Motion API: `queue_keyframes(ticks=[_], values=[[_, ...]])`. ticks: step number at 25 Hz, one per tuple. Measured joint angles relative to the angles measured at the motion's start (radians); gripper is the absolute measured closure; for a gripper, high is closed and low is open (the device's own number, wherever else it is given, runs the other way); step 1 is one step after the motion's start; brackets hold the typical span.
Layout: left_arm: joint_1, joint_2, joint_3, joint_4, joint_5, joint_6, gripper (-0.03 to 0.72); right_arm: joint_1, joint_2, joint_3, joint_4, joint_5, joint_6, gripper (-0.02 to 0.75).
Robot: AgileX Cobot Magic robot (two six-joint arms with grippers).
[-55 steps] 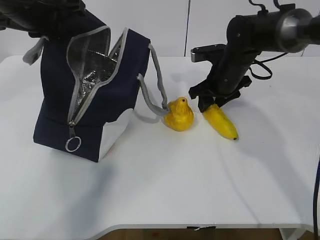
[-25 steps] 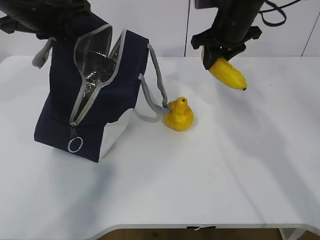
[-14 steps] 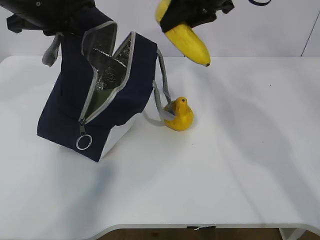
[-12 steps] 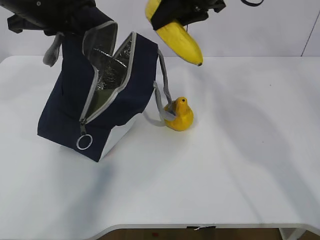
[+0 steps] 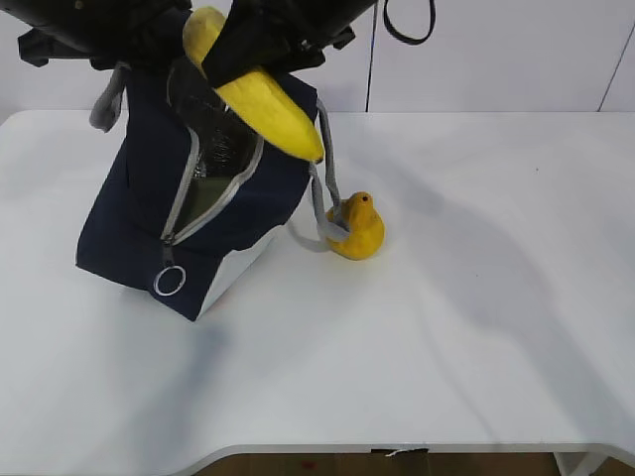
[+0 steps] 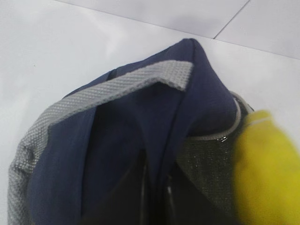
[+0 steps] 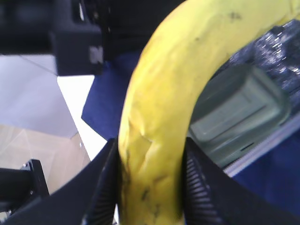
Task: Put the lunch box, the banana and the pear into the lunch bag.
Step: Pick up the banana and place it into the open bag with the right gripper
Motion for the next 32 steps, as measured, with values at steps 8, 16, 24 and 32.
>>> queue_keyframes(ticks=[8,16,24,32], values=[[0.000,0.000,0.000,0.000,0.000,0.000,0.690,0.014,0.073,0.000,0.000,-0.013,-0.004,0.433],[0.000,0.000,0.000,-0.011,0.000,0.000,0.690,0.016,0.130,0.000,0.042,-0.155,0.006,0.432],[0.000,0.000,0.000,-0.022,0.002,0.000,0.690,0.024,0.173,0.000,0.135,-0.215,0.027,0.277],[0.000,0.000,0.000,-0.022,0.004,0.000,0.690,0.026,0.175,-0.040,0.135,-0.216,0.021,0.148]])
